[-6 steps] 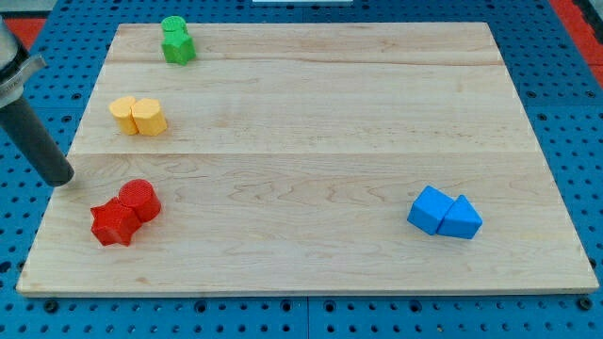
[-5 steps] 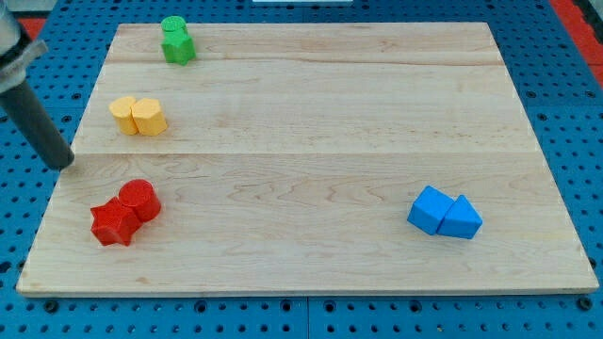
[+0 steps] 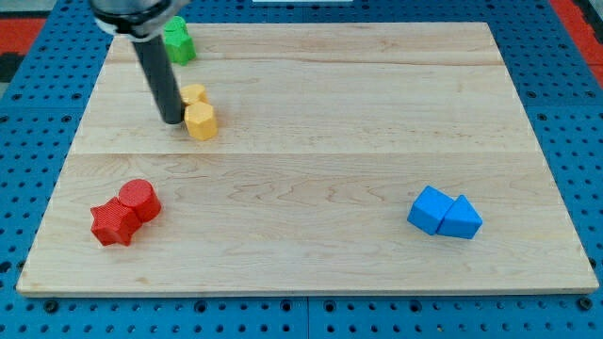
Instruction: Separate the hexagon from the heart
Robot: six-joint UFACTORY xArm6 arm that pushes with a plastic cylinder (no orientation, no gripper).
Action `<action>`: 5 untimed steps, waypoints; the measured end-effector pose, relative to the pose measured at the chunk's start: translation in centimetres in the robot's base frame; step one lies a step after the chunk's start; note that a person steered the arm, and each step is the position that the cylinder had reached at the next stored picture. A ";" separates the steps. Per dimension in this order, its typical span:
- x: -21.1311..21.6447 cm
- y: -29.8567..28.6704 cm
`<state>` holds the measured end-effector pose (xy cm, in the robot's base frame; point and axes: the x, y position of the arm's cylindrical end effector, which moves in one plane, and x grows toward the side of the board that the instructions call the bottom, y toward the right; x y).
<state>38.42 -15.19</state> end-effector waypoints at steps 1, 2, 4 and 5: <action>-0.1 3.2; 0.0 6.4; 1.7 11.5; 3.3 12.2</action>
